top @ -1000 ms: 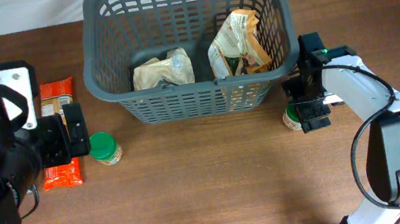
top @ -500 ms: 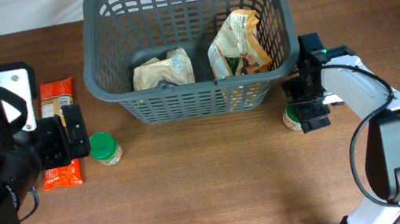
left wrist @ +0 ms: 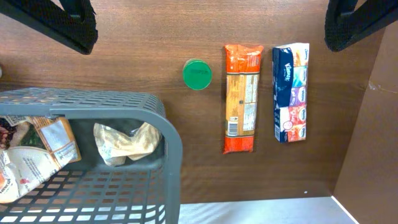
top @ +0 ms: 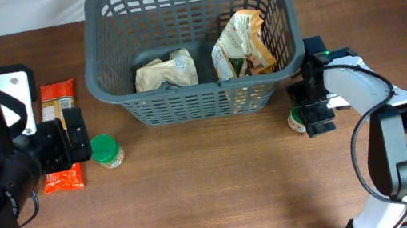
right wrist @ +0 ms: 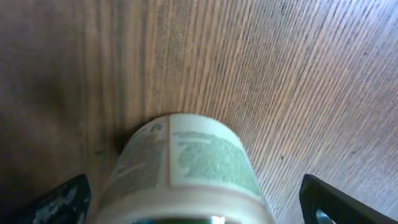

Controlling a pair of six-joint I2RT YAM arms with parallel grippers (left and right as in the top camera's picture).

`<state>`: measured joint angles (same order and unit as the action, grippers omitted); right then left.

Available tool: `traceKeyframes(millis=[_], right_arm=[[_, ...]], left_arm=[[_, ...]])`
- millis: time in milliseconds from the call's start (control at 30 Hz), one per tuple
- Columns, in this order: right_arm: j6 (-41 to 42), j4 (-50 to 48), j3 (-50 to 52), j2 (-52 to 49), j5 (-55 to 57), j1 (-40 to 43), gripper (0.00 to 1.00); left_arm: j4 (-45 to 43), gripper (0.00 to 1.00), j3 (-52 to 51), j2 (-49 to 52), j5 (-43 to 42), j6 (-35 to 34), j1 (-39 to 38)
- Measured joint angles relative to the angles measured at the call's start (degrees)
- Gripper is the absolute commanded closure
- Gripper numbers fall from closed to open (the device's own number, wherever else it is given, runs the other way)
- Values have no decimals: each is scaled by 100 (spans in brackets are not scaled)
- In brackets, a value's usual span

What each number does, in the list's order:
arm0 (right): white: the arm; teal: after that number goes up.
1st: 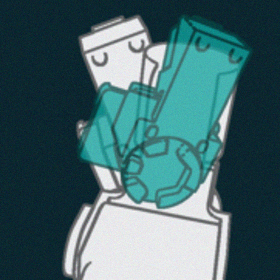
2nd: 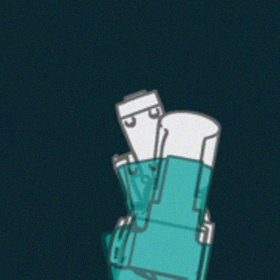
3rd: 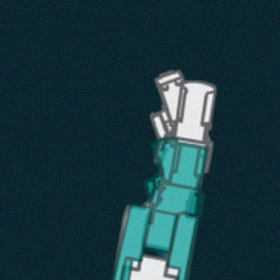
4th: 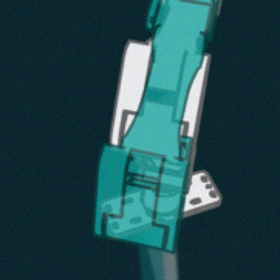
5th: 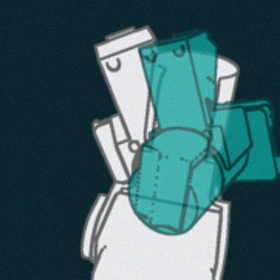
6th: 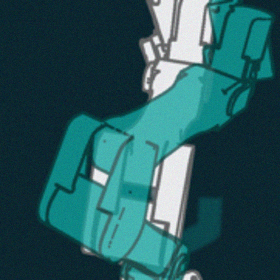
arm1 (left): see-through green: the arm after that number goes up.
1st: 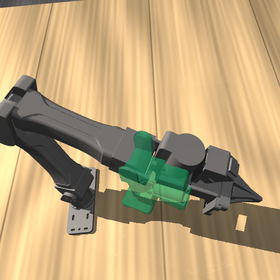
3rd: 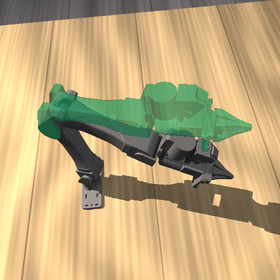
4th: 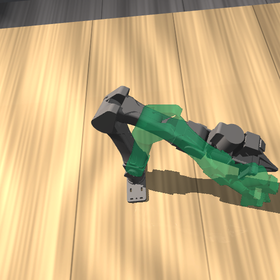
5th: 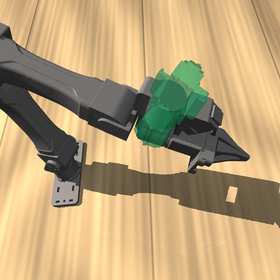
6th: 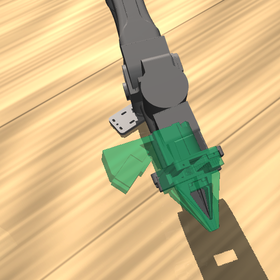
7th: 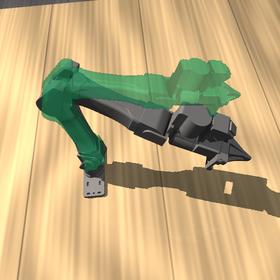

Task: Pack container
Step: 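Lower the right gripper around the jar and close on it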

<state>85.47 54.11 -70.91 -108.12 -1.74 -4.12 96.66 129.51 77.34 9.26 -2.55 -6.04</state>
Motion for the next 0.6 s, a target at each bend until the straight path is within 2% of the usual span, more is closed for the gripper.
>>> traceKeyframes(millis=[300,333,467,533,567,600], right_arm=[[2,-17,33,-116,2,0,0],[2,-22,33,-116,0,0,3],[2,-20,33,-116,4,0,36],[24,-31,35,-116,7,-2,49],[-15,-22,35,-116,-4,0,58],[2,-24,35,-116,0,0,62]], left_arm=[[0,1,0,0,0,0,0],[0,1,0,0,0,0,0],[0,1,0,0,-2,0,0],[0,1,0,0,-2,0,0],[0,1,0,0,-2,0,0],[0,1,0,0,0,-2,0]])
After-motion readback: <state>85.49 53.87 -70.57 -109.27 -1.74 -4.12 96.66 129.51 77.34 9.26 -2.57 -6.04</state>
